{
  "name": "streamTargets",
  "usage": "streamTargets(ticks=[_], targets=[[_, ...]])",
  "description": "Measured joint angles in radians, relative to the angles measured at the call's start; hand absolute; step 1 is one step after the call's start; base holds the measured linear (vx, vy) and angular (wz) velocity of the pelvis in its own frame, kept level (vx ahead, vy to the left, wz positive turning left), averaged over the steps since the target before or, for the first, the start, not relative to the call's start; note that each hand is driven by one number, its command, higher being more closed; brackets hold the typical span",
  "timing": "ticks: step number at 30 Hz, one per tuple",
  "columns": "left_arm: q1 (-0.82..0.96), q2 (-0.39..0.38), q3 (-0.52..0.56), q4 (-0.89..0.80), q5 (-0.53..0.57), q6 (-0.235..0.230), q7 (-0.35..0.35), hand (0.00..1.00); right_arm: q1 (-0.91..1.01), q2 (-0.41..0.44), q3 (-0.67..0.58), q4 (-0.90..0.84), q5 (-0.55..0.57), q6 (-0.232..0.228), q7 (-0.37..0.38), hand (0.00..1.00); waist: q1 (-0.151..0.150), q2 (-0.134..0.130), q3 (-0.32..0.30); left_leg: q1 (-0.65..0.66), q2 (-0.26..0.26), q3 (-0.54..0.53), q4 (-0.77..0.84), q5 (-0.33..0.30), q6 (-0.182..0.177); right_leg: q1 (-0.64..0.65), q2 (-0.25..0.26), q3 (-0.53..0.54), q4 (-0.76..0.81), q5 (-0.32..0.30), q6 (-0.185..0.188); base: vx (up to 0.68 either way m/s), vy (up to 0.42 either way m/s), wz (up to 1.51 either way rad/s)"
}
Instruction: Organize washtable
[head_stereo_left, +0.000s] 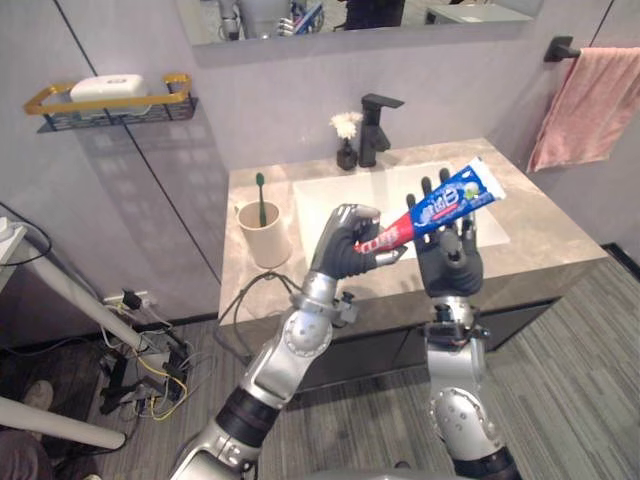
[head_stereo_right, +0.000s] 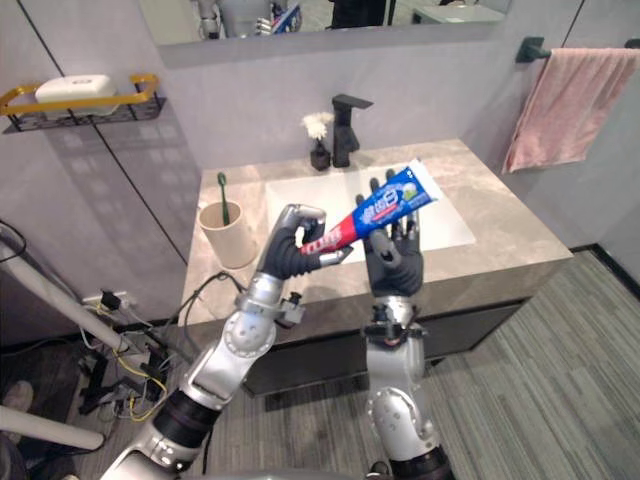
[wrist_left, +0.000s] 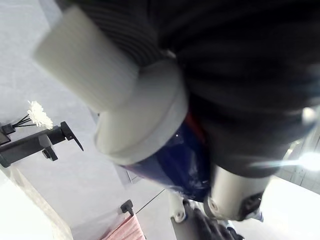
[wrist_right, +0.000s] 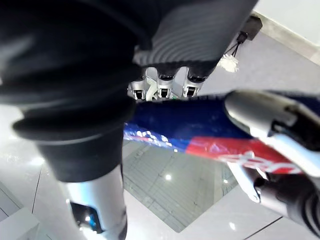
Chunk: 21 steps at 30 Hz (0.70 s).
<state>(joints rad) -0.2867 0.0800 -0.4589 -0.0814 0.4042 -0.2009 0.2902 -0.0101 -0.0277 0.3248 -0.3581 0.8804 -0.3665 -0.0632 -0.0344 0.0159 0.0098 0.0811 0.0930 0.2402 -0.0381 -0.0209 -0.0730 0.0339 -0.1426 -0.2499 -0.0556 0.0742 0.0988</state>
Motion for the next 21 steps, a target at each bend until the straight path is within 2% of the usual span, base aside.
streamTargets(ticks=[8,21], targets=[[-0.022,-0.016,-0.021,0.016,0.002,0.001,0.002,1.00,-0.063,0.000,0.028,0.074,0.097,-0.009,0.000,0.00,-0.001,-0.013,-0.012,0.004,-0.002,-0.022,-0.031,0.030,0.000,-0.002,0.001,-0.027,0.000,0.000,0.000,-0.02,-0.009,0.09],[-0.022,-0.018,-0.046,0.018,0.000,-0.004,0.020,1.00,-0.136,0.001,0.043,0.108,0.117,-0.022,-0.002,0.00,0.012,-0.019,-0.041,0.002,-0.002,-0.021,-0.031,0.030,0.000,-0.003,0.001,-0.025,-0.001,0.001,0.000,0.00,0.000,0.00]])
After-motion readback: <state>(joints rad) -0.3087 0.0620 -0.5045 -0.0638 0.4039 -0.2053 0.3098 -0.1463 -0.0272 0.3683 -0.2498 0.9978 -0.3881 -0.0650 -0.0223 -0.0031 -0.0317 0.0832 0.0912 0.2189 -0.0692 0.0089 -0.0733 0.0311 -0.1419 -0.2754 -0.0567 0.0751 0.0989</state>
